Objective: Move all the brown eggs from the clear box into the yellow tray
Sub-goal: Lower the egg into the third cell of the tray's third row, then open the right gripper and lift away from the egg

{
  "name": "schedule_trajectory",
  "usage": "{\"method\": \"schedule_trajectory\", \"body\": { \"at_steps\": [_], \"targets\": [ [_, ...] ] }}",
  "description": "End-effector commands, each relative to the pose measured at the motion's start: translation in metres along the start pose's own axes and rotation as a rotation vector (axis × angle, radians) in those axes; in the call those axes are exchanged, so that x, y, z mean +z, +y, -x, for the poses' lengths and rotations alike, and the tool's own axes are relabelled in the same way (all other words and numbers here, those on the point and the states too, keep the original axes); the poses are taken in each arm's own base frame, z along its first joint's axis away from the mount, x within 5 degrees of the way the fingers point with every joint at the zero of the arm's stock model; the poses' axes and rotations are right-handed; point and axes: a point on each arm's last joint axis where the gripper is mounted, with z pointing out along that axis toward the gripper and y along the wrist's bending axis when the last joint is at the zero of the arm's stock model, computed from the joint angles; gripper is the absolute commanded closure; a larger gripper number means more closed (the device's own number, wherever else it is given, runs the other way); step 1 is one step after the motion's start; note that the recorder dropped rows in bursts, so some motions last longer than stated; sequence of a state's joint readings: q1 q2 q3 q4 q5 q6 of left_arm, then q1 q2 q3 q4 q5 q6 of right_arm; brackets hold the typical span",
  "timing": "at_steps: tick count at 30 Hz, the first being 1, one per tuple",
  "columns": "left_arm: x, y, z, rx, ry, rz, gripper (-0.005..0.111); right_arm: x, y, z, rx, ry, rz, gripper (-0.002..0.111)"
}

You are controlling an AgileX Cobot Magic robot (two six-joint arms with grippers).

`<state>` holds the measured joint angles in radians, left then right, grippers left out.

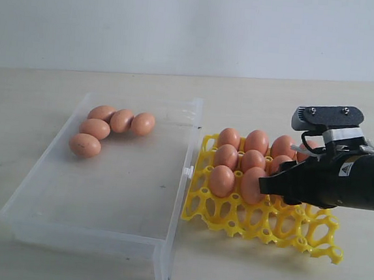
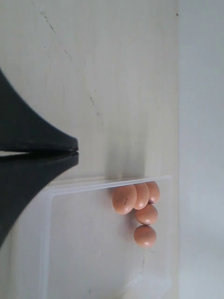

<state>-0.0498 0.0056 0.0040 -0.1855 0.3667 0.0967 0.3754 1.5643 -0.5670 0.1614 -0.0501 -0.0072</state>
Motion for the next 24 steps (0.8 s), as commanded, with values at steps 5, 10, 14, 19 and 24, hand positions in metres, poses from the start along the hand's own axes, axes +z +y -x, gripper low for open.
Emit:
{"method": "schedule_trajectory", "body": {
  "at_steps": [5,10,14,19,24],
  "targets": [
    [-0.0008,-0.0002,0.0018,0.0,-0.014,0.0,0.107,0.0017,-0.002,0.0007,-0.009,-0.022,-0.006,0.108],
    [-0.0008,-0.0002,0.0018,0.0,-0.014,0.0,0.107,0.0017,-0.0021,0.0009,0.007,-0.024,-0.007,0.107],
    [-0.0008,-0.0002,0.0018,0.0,-0.014,0.0,0.107,0.0017,-0.0022,0.0023,0.014,-0.039,-0.008,0.092],
    [-0.0008,-0.0002,0.0018,0.0,-0.014,0.0,0.107,0.0017,-0.0022,0.0025,0.016,-0.042,-0.008,0.06],
    [-0.0008,-0.0002,0.0018,0.0,-0.014,0.0,0.107,0.0016,-0.0024,0.0029,0.034,-0.046,-0.01,0.05]
  ]
}}
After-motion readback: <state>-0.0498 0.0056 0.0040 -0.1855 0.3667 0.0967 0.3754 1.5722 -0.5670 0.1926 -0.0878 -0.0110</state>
